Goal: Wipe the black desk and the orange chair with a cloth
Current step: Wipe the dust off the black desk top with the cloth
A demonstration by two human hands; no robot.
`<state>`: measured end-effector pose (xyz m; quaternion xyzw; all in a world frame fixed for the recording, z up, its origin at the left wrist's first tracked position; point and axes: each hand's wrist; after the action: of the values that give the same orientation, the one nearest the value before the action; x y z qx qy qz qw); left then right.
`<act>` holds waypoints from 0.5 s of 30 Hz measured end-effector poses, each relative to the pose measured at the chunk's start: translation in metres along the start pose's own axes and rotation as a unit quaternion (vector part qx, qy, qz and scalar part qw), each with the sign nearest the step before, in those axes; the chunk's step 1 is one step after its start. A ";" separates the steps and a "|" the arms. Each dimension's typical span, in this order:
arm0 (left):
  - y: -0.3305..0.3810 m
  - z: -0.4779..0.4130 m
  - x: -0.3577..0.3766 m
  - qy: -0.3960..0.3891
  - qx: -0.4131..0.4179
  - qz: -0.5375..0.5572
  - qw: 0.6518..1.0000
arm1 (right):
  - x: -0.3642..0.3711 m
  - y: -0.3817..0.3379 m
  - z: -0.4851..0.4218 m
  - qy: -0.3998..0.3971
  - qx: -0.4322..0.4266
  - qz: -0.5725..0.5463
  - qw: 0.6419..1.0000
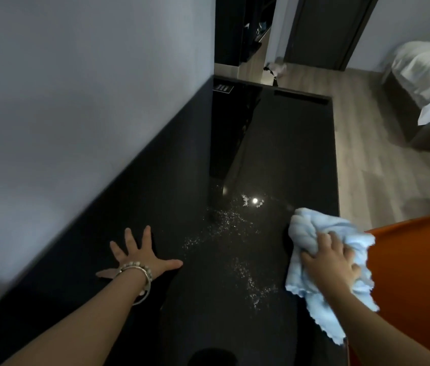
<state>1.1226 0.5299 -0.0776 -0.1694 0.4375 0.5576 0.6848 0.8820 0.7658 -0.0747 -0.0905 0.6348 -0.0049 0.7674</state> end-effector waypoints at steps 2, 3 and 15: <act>0.000 -0.004 -0.003 -0.022 -0.006 0.003 1.000 | 0.011 -0.012 0.012 -0.012 -0.041 0.035 0.998; 0.001 -0.005 -0.004 -0.030 -0.007 -0.002 1.000 | 0.017 -0.018 0.016 -0.008 -0.093 0.018 0.995; -0.002 -0.017 -0.006 -0.110 0.006 -0.068 0.992 | 0.012 -0.056 -0.047 -0.045 0.040 0.005 0.998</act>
<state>1.1173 0.5131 -0.0825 -0.1320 0.3502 0.5223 0.7662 0.8450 0.7025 -0.0866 -0.0569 0.5990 -0.0219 0.7984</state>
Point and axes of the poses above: each hand's wrist, its own z-axis away from the middle knuckle, its own x-axis out of the palm, y = z × x, and after that the axes turned 11 degrees about x, right-handed
